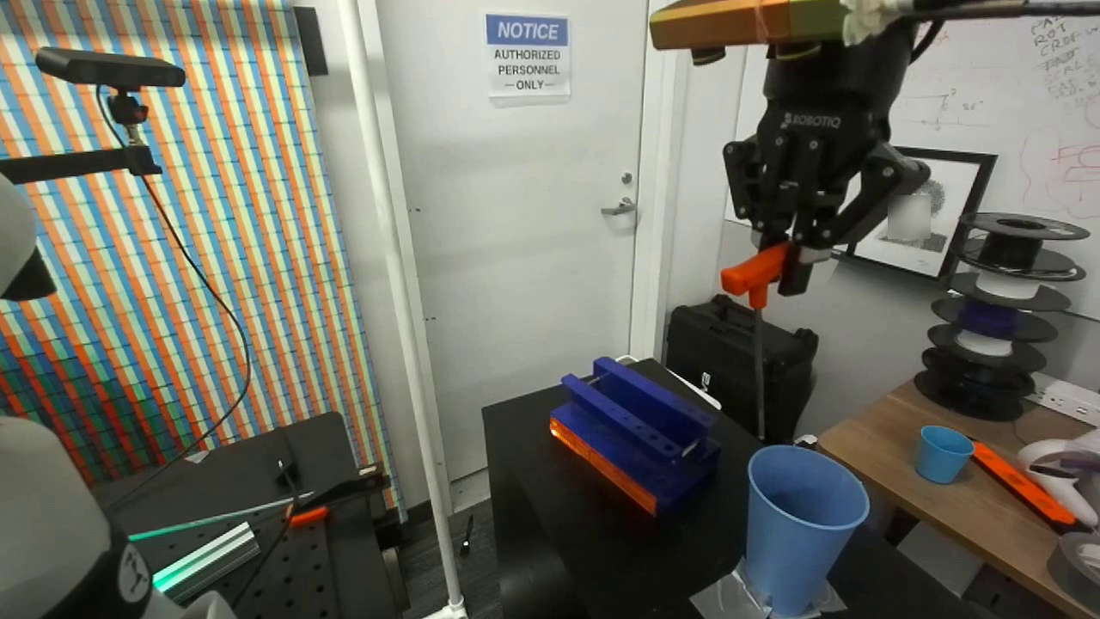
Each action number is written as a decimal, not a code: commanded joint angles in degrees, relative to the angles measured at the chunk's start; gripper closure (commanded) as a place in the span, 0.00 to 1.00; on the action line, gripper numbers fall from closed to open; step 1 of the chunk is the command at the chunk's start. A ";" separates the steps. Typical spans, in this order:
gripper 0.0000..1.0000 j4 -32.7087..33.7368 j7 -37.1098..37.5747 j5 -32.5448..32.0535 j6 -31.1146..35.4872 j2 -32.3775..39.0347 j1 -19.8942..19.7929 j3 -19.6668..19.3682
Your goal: Put the red object in the cup
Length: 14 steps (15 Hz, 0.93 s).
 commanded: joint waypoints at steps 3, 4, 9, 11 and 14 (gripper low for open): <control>0.87 2.52 -0.04 2.52 7.13 6.83 -0.84 -0.70; 0.87 2.93 -0.36 3.43 7.77 8.34 -0.95 -0.58; 0.86 4.31 -2.14 9.15 8.49 17.41 -1.85 0.18; 0.86 4.79 -2.37 9.99 8.12 19.75 -2.48 0.50; 0.47 4.78 -3.01 11.83 6.90 20.17 -3.67 0.88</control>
